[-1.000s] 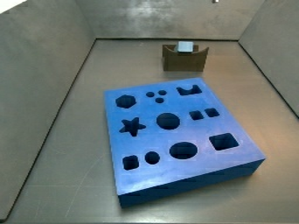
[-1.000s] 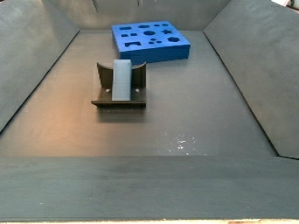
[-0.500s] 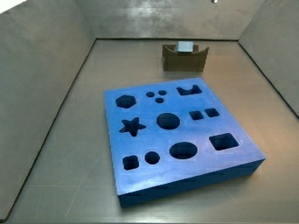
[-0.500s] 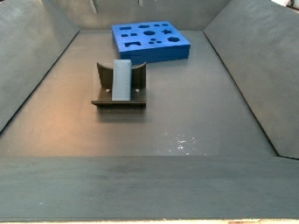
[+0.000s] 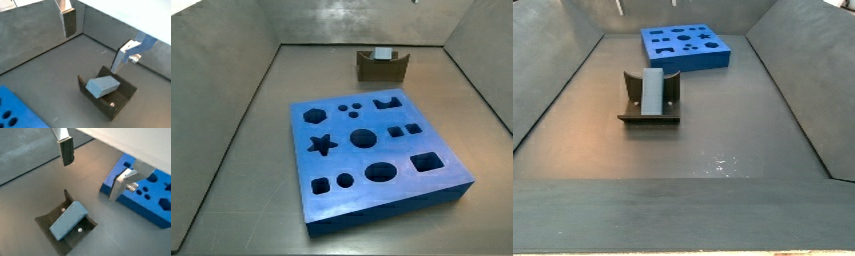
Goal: Pick up the rectangle object. Move up. Place the rectangle object on the fixture. Regrasp the rectangle object. Move to above the board. Insert the rectangle object.
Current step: Regrasp the rectangle object.
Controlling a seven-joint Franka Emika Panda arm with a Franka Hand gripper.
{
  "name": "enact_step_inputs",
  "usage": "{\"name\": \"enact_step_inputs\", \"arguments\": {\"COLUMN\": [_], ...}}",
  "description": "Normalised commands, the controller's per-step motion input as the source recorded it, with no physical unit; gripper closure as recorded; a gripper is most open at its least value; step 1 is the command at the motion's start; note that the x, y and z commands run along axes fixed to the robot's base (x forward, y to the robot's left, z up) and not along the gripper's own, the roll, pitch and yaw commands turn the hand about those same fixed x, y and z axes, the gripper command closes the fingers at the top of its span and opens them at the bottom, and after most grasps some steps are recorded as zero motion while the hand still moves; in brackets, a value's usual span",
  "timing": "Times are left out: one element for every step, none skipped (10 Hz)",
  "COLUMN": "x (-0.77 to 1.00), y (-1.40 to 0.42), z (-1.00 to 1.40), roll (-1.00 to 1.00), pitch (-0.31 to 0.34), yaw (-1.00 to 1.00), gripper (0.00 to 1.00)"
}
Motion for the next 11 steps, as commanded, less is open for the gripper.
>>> {"name": "enact_step_inputs", "arguments": {"x": [-0.02, -0.03, -0.03, -0.02, -0.02, -0.02, -0.01, -0.01, -0.01, 0.0, 0.01], "y": [-0.02, -0.02, -0.02, -0.02, -0.02, -0.02, -0.02, -0.02, -0.02, -0.02, -0.02], "z": [0.01, 0.01, 0.01, 0.01, 0.01, 0.02, 0.01, 0.02, 0.01, 0.0, 0.0], "roll": [1.0, 1.0, 1.0, 1.0, 1.0, 1.0, 1.0, 1.0, 1.0, 1.0, 1.0], "pitch": [-0.063, -0.064, -0.065, -0.065, -0.064, -0.062, -0.058, -0.053, -0.05, -0.047, -0.039], "yaw": [0.01, 0.01, 0.01, 0.01, 0.01, 0.01, 0.01, 0.01, 0.01, 0.01, 0.01], "gripper": [0.0, 0.0, 0.0, 0.0, 0.0, 0.0, 0.0, 0.0, 0.0, 0.0, 0.0]}}
